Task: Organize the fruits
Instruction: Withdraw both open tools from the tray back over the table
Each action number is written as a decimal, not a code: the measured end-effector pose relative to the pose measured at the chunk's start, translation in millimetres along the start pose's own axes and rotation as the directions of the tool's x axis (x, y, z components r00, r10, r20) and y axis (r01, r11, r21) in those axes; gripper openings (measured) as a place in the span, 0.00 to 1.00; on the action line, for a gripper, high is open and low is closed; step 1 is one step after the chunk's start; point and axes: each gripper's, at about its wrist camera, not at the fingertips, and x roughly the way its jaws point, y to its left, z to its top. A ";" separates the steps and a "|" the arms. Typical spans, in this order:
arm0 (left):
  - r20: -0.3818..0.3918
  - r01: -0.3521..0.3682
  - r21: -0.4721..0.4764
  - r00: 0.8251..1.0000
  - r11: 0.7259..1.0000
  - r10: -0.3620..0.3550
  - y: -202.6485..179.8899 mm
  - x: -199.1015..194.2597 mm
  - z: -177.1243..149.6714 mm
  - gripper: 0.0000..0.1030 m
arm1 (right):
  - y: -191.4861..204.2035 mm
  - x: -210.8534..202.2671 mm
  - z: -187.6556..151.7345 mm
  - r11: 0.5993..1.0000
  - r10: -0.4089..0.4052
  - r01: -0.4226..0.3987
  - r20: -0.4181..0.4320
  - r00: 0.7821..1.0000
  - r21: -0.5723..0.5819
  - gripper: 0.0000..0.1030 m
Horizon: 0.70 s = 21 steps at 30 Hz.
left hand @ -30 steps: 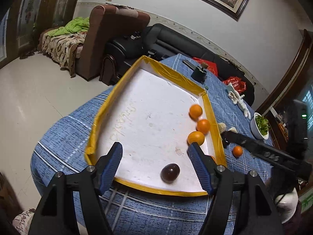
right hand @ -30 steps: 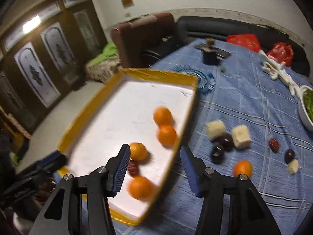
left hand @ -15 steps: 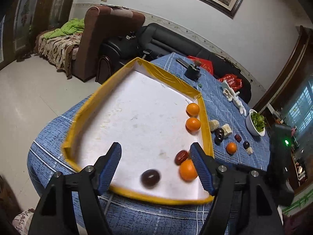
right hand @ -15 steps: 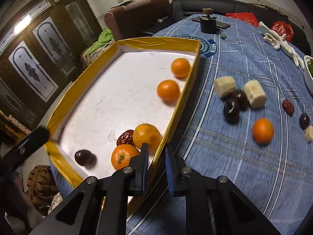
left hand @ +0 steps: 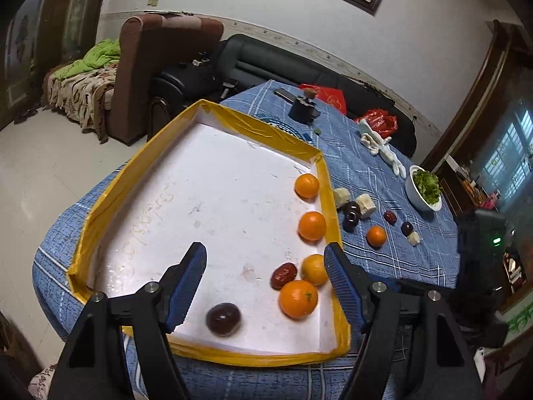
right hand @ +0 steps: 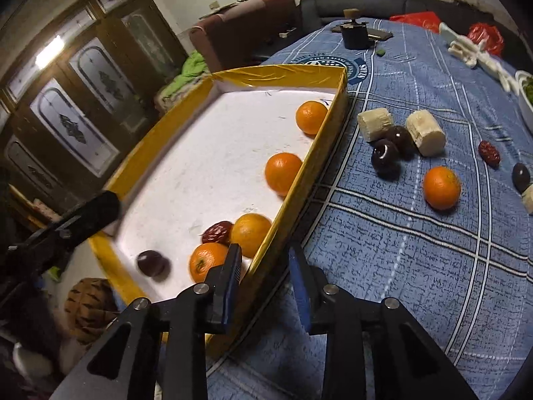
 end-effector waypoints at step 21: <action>-0.119 0.106 0.243 0.990 0.964 -0.079 -107.8 50.1 -15.4 0.70 | -220.8 -59.8 20.6 0.885 -0.374 0.328 0.084 0.923 0.331 0.49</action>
